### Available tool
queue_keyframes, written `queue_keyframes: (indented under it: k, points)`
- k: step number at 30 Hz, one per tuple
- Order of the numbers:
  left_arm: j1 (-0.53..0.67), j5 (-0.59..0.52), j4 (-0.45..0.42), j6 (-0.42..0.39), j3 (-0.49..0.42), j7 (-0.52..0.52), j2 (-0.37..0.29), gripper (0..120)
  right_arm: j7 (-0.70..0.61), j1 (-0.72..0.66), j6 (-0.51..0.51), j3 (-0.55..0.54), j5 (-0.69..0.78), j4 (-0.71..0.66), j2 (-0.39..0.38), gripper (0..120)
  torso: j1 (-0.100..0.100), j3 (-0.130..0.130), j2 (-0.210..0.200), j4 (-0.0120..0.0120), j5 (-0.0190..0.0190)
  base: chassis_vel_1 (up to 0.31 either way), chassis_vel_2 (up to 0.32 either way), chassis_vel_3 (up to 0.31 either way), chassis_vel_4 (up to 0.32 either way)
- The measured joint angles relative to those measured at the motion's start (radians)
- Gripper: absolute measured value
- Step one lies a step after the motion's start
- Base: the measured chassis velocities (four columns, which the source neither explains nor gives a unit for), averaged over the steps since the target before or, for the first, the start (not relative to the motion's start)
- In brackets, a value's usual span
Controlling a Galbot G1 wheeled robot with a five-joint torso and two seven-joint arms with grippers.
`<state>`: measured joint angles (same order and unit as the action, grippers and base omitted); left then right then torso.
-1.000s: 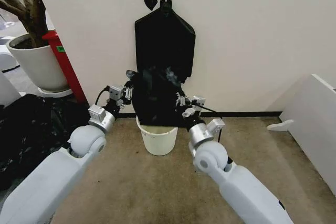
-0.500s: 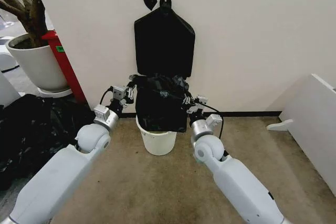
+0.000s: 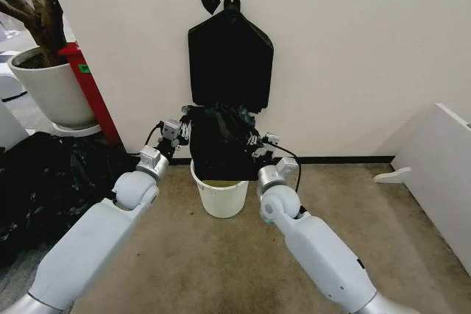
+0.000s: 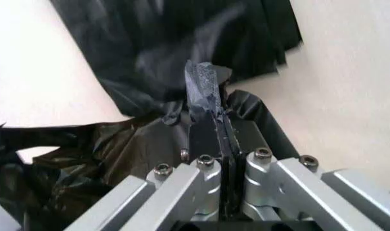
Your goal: Place the garbage bag over the trash bin.
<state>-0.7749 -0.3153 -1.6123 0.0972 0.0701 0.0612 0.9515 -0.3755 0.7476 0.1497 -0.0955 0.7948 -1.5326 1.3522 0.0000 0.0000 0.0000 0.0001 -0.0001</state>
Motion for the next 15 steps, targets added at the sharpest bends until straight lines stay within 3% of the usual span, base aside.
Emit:
queue_keyframes:
  k: [15]
  points:
    - [-0.070,0.119,0.066,-0.008,-0.025,0.003,0.063,0,-0.070,0.022,-0.050,-0.022,-0.030,0.106,0.070,0,0.000,0.000,0.000,-0.0001,0.0001,0.000,0.000,0.000,0.000]
